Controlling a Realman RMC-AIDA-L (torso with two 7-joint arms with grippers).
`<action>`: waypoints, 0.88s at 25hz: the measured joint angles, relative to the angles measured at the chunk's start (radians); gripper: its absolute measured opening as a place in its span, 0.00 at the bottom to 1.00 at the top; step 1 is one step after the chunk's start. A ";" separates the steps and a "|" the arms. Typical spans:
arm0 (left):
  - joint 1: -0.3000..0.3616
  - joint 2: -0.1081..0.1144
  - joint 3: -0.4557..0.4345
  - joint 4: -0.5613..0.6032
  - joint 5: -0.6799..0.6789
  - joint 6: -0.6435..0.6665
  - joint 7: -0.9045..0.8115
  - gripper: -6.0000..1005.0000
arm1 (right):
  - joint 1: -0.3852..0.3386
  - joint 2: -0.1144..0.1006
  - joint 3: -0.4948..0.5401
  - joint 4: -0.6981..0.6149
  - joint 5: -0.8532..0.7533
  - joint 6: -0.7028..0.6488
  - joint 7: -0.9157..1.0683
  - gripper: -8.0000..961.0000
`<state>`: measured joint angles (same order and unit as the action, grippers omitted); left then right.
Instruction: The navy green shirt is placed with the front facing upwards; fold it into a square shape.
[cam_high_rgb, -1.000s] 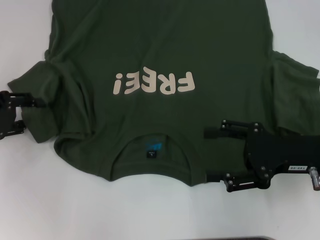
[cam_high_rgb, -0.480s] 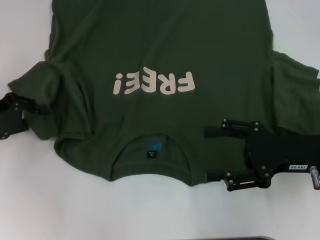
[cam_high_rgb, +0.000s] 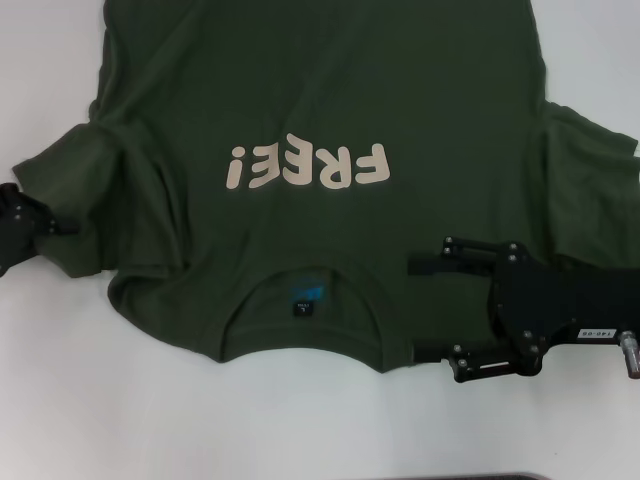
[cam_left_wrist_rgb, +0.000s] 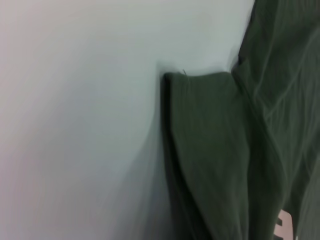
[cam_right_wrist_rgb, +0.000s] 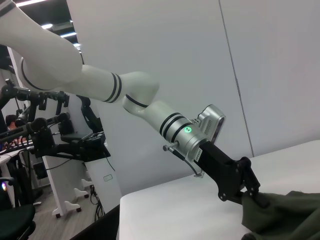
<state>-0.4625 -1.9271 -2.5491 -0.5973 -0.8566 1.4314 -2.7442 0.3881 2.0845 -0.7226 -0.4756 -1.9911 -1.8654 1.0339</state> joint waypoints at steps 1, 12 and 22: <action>0.001 0.002 -0.007 -0.001 0.000 0.004 0.000 0.06 | 0.000 0.000 0.000 0.000 0.000 0.000 0.000 0.95; 0.012 0.009 -0.103 -0.057 0.000 0.014 0.001 0.02 | 0.000 0.000 0.000 0.001 0.000 -0.001 0.000 0.95; 0.021 0.048 -0.127 -0.081 0.000 0.042 0.000 0.03 | 0.001 0.000 0.000 0.000 0.000 -0.002 0.001 0.95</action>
<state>-0.4418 -1.8795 -2.6762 -0.6780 -0.8567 1.4731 -2.7441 0.3894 2.0846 -0.7225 -0.4751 -1.9911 -1.8669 1.0347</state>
